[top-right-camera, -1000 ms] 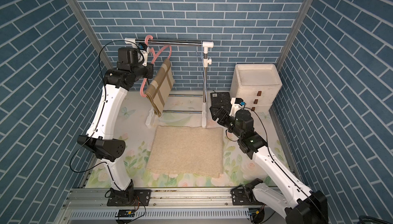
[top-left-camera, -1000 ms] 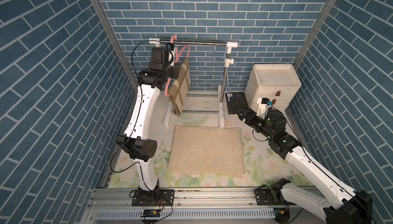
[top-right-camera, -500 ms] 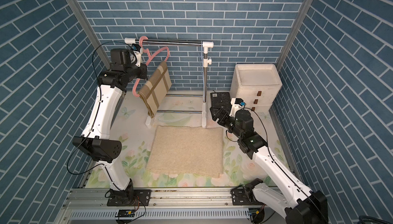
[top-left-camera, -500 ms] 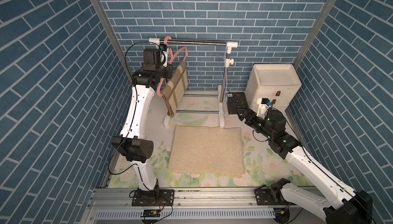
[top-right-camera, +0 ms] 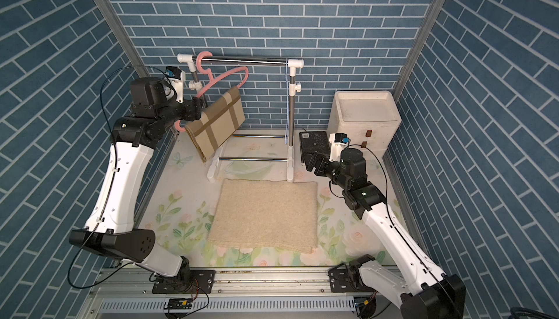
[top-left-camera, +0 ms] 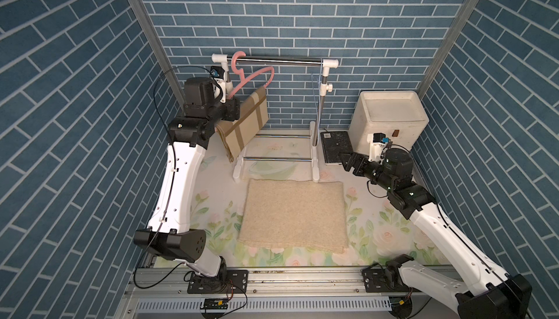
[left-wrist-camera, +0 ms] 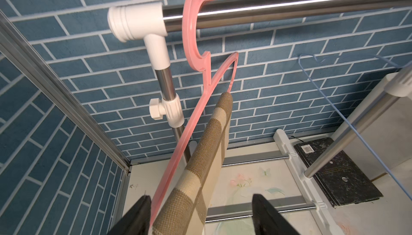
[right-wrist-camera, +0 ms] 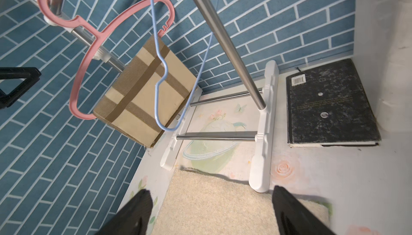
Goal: Hang the scarf on the hanger
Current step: Place the hanger at the clothesline, then pick up the hanger from the clothesline.
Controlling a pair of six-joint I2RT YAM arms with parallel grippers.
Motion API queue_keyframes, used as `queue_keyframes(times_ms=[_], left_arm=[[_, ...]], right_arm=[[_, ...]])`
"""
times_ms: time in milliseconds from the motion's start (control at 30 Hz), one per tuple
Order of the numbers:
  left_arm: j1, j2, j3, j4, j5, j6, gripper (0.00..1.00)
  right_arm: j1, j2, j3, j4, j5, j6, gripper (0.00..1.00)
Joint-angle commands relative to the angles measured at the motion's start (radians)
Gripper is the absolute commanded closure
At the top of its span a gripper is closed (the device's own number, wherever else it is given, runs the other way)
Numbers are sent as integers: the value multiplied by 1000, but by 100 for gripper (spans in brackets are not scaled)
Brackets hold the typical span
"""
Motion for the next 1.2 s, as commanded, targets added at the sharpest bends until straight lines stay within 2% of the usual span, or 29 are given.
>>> queue_keyframes(times_ms=[0, 267, 467, 600, 700, 900, 1167], left_arm=[[4, -118, -91, 86, 102, -77, 22], [-24, -370, -428, 239, 271, -275, 23], [-59, -501, -728, 452, 387, -452, 26], [-69, -540, -817, 461, 372, -470, 26], [-73, -547, -850, 465, 371, -475, 26], [-79, -543, -870, 482, 369, -475, 28], [-93, -536, -857, 490, 365, -473, 29]], right_arm=[[2, 52, 96, 51, -93, -145, 11], [0, 318, 327, 138, -160, -121, 14], [0, 561, 525, 194, -298, -57, 18], [1, 648, 614, 236, -344, -27, 23], [2, 696, 666, 242, -348, -19, 34], [12, 750, 713, 246, -375, 0, 73], [20, 768, 739, 221, -348, -14, 85]])
